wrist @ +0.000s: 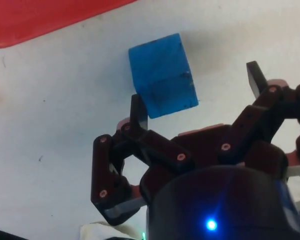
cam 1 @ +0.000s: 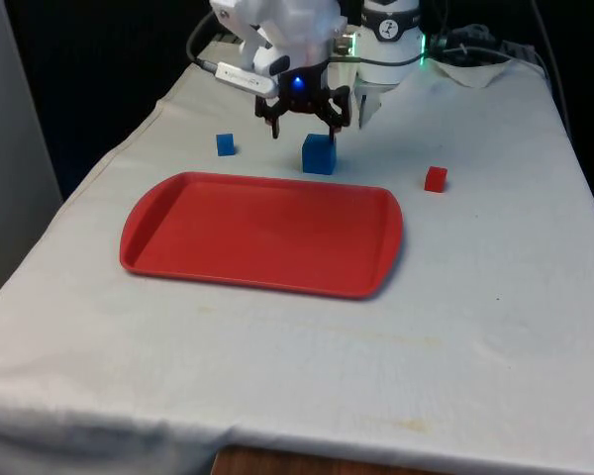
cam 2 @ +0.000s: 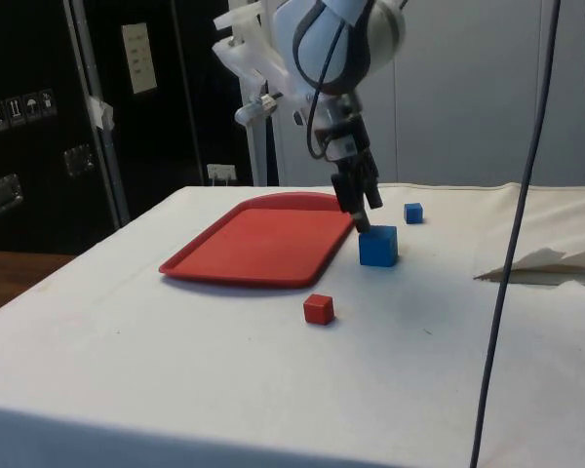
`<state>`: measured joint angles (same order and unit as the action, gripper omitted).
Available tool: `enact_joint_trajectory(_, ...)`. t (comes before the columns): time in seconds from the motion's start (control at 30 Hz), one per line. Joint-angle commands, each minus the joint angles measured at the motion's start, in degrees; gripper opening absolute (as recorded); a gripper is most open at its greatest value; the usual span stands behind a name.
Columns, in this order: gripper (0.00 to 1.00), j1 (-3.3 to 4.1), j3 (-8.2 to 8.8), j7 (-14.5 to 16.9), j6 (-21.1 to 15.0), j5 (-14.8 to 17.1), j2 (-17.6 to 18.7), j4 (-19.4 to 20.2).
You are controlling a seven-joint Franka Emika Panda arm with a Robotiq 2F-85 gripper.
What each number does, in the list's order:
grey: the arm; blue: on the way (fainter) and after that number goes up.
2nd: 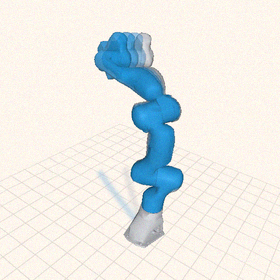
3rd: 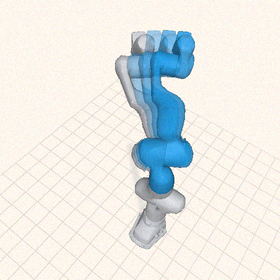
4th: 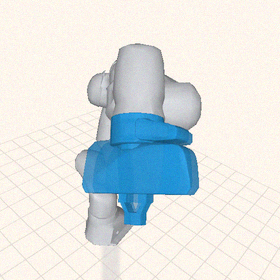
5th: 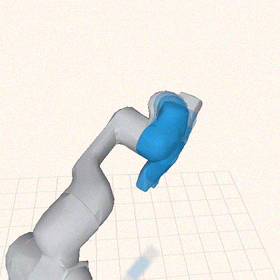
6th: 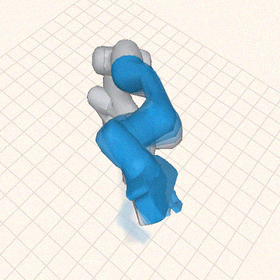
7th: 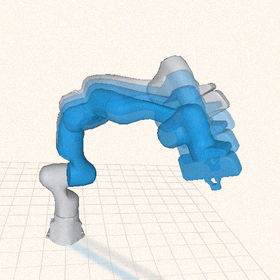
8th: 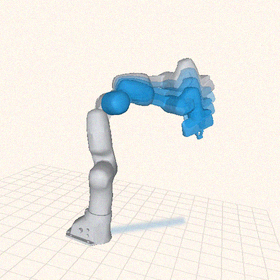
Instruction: Pick up the largest block and place it onto the tray.
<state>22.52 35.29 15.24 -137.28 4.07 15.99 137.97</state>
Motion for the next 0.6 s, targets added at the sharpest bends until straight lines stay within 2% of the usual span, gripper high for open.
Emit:
enact_joint_trajectory(0.0,1.0,-0.17,-0.34,0.69,-0.69,0.92,-0.11,0.34)
enact_joint_trajectory(0.07,1.0,-0.23,-0.4,1.2,-0.92,1.66,0.11,0.52)
enact_joint_trajectory(0.1,1.0,0.0,-0.06,0.74,-0.17,1.09,0.29,0.17)
enact_joint_trajectory(0.13,1.0,-0.23,-0.4,1.43,-1.03,2.06,0.23,0.57)
enact_joint_trajectory(0.23,1.0,-0.29,-0.52,2.23,-1.49,3.32,0.86,0.97)
enact_joint_trajectory(0.4,1.0,-0.11,-0.8,2.81,-2.52,4.76,1.43,1.66)
enact_joint_trajectory(0.43,1.0,0.06,-0.52,2.46,-1.83,4.18,1.6,1.32)
enact_joint_trajectory(0.47,1.0,-0.11,-1.03,2.86,-2.98,5.21,1.55,1.95)
enact_joint_trajectory(0.57,1.0,-0.17,-1.32,2.86,-3.38,5.67,1.78,2.23)
